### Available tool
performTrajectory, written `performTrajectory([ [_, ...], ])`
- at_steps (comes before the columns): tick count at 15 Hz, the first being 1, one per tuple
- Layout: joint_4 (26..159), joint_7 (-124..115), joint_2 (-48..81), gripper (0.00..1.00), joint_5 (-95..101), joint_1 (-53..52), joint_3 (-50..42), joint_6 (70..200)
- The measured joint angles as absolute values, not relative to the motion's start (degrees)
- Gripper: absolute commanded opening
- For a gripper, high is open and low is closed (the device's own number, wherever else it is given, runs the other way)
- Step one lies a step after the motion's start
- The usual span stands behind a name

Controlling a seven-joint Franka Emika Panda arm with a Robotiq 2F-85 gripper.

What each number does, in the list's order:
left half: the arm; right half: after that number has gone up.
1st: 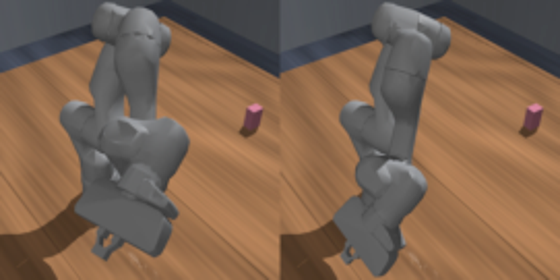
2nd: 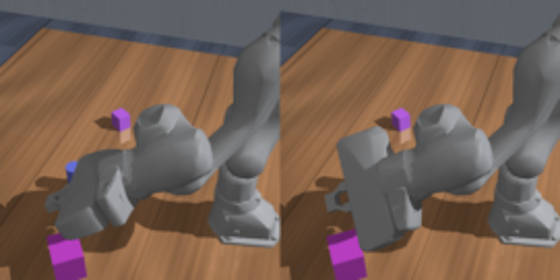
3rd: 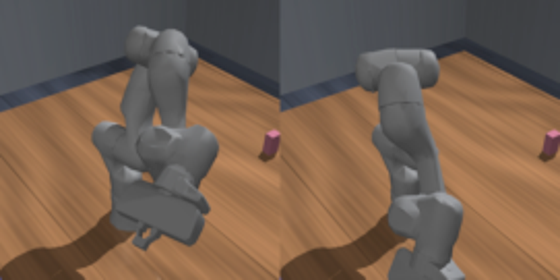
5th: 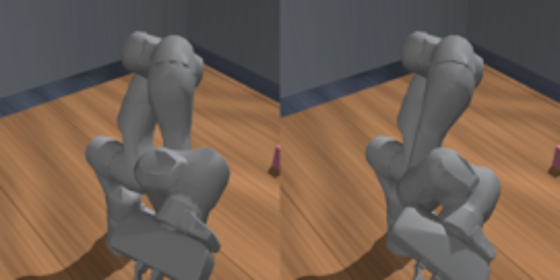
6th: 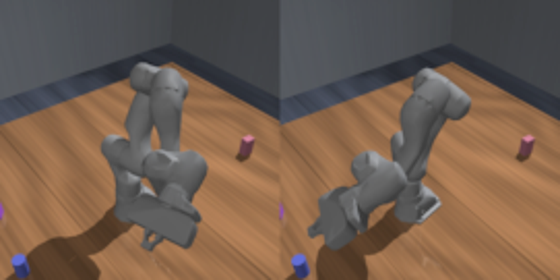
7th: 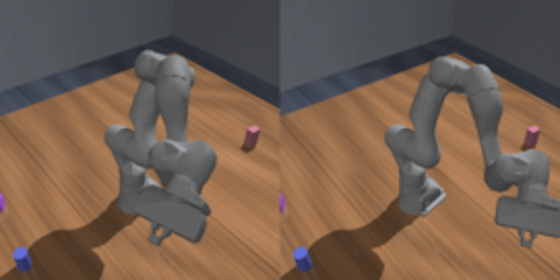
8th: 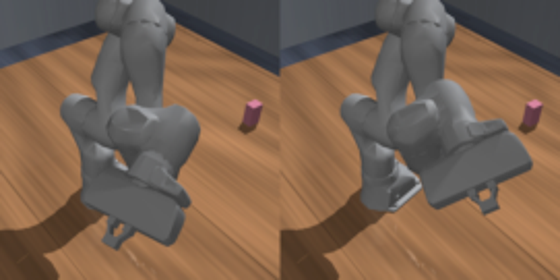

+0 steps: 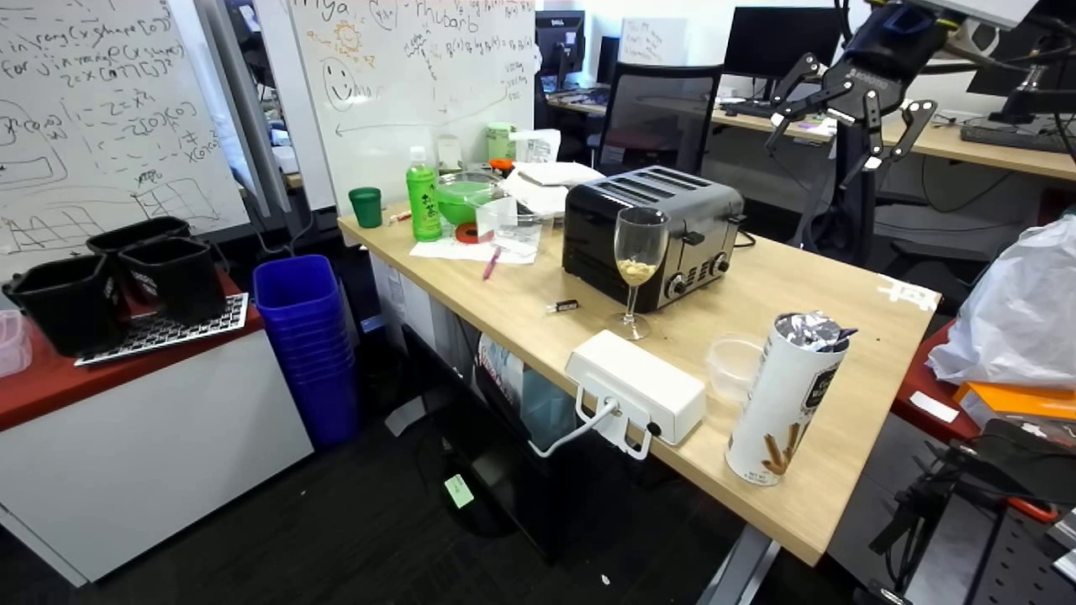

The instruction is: Turn the right knob on the bread toaster clockwise

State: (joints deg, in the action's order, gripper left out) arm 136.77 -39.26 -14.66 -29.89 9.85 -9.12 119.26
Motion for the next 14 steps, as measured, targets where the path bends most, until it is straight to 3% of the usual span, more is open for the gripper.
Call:
performTrajectory([
  [5,136.8,-39.2,-14.3,1.0,-32.5,9.9,-9.7,119.4],
  [14,140.1,-34.2,-7.0,1.0,-61.9,11.4,-14.3,126.2],
])
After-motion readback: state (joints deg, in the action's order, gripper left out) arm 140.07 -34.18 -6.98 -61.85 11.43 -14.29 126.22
